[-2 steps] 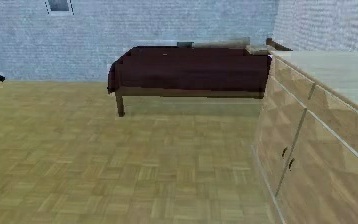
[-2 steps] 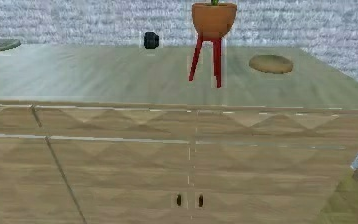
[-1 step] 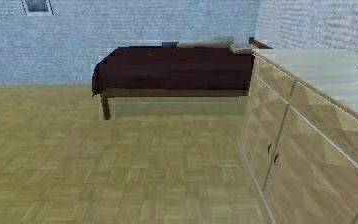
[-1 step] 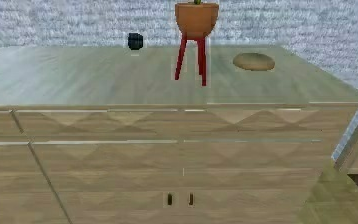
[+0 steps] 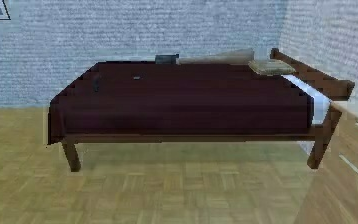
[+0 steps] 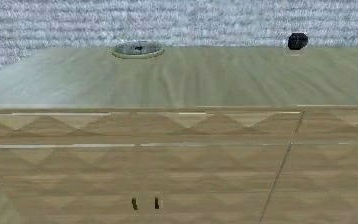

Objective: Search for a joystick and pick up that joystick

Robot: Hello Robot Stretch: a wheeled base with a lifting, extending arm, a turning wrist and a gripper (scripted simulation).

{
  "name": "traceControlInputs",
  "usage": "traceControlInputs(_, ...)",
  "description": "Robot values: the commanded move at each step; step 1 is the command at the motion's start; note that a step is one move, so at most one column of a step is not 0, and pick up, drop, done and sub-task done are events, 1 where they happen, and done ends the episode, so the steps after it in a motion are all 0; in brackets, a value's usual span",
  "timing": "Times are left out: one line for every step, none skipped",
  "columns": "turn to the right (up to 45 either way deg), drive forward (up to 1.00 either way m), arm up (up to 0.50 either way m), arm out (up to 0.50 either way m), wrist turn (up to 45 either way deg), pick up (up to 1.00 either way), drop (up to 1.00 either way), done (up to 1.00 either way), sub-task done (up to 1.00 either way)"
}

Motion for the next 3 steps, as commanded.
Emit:
traceControlInputs(0.0, 0.85, 0.00, 0.00, 0.0, 0.00, 0.00, 0.00, 0.00)
traceControlInputs(-45.0, 0.00, 0.00, 0.00, 0.0, 0.00, 0.00, 0.00, 0.00)
traceControlInputs(-45.0, 0.00, 0.00, 0.00, 0.0, 0.00, 0.00, 0.00, 0.00)
